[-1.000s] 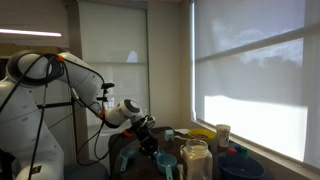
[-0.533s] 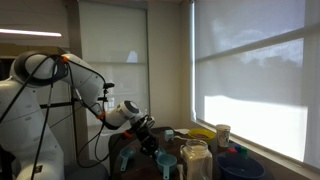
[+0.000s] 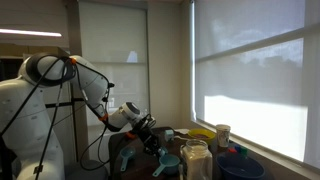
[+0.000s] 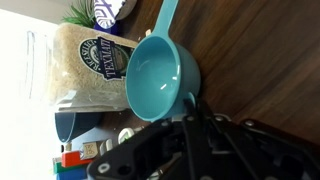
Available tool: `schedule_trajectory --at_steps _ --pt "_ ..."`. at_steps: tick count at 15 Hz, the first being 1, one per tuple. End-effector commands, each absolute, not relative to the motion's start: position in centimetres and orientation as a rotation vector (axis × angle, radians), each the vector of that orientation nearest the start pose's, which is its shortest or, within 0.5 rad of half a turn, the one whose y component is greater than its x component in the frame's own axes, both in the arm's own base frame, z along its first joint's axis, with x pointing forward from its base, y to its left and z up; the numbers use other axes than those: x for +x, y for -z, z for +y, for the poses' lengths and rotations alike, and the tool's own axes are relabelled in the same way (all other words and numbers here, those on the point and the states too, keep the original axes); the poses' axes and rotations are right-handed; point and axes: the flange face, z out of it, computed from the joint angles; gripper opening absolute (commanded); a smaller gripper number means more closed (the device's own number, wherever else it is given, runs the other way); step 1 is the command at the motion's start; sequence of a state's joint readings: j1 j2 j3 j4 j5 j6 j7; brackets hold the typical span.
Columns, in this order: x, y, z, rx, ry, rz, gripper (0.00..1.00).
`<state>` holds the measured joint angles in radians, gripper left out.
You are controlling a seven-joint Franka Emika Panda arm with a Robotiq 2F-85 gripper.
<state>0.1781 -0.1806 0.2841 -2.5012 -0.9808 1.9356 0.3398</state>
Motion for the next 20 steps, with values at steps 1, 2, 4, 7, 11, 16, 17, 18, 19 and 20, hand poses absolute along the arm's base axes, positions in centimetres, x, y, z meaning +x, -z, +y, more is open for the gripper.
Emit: schedule_trajectory --at_steps 1,2,4,7,11,16,17,18,19,20 --pt "41.6 -33.4 15.1 2.039 0.012 0.748 0.14" --pt "41.7 -33.3 15.3 2.042 0.019 0.753 0.17" --pt "41.7 -32.7 15.7 2.043 0.032 0.77 0.25" --pt "41.9 -32.3 16.2 2.046 0.043 0.787 0.35" --pt "42.4 -35.2 16.8 2.129 0.012 0.776 0.73" --pt "42.4 -40.6 17.4 2.302 -0.01 0.772 1.0" --pt "42.3 -42.0 17.3 2.343 -0.021 0.77 1.0" --pt "42.2 -43.3 17.1 2.386 -0.028 0.773 1.0" --pt "42.0 -44.7 16.7 2.436 -0.04 0.778 1.0" --pt "41.9 -46.0 16.3 2.484 -0.048 0.777 1.0"
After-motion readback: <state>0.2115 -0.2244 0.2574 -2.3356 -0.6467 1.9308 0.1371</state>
